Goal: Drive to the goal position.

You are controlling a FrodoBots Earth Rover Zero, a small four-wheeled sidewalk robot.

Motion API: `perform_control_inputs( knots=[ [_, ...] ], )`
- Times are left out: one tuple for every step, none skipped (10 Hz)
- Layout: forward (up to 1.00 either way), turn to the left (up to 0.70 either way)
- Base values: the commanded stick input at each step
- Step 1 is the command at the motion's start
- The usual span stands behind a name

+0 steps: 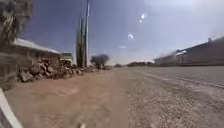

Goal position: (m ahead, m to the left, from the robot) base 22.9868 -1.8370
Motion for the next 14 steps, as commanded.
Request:
perform_control_inputs(
  knots=[
    [0.70,0.00],
    [0.70,0.00],
    [0.70,0.00],
    [0.70,0.00],
    [0.70,0.00],
    [0.70,0.00],
    [0.70,0.00],
    [0.70,0.00],
    [0.70,0.00],
    [0.70,0.00],
    [0.70,0.00],
    [0.70,0.00],
    [0.70,0.00],
    [0.70,0.00]
  ],
)
